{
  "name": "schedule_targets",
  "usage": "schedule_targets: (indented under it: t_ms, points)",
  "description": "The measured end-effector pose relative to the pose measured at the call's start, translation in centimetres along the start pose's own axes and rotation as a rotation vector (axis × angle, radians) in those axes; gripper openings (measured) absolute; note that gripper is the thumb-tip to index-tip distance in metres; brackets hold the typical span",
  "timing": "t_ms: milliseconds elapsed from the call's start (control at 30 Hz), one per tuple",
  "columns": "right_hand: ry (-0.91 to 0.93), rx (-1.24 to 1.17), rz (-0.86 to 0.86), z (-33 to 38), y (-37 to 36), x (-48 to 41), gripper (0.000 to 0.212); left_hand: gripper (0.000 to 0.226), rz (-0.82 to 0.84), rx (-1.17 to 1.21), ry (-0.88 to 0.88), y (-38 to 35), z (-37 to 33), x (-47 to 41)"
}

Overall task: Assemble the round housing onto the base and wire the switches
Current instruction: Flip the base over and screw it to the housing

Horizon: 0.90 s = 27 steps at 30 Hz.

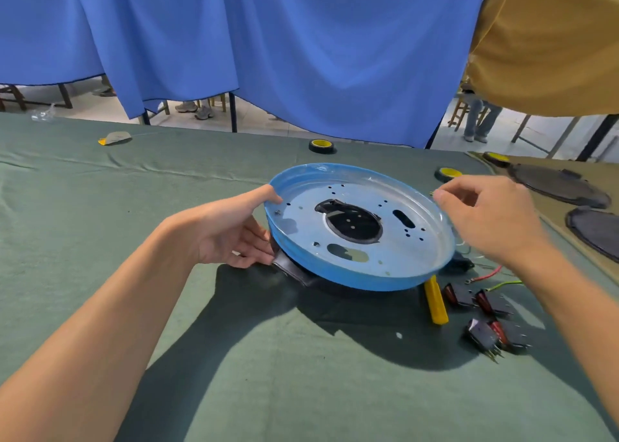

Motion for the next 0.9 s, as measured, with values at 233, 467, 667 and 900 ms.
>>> schedule_targets:
  t_ms: [233, 467, 667, 900]
  points:
    - [-0.19, 0.12, 0.326, -4.2, -3.2, 4.7, 0.014, 0.056, -0.076, 0.026, -0.004, 0.2, 0.4, 0.6]
    - [-0.113, 0.241, 0.381, -1.9, -4.8, 6.4, 0.054, 0.046, -0.122, -0.075, 0.021, -0.6, 0.4, 2.0]
    - [-0.083, 0.25, 0.318, -1.3, -4.3, 6.9, 0.066, 0.05, -0.118, -0.076, 0.055, -0.7, 0.6, 2.6]
    - [-0.127, 0.222, 0.275, -1.2, -3.3, 6.8, 0.092, 0.048, -0.056, 0.036, 0.087, -0.8, 1.9, 2.5]
Point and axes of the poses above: each hand's wrist, its own x-axis away from the middle knuckle, its own y-axis out of the back of the hand, z = x × y, the point moved 8 cm from there along -x, towards the middle knuckle, and after that the axes turned 9 degrees about x, right-handed, at the moved point
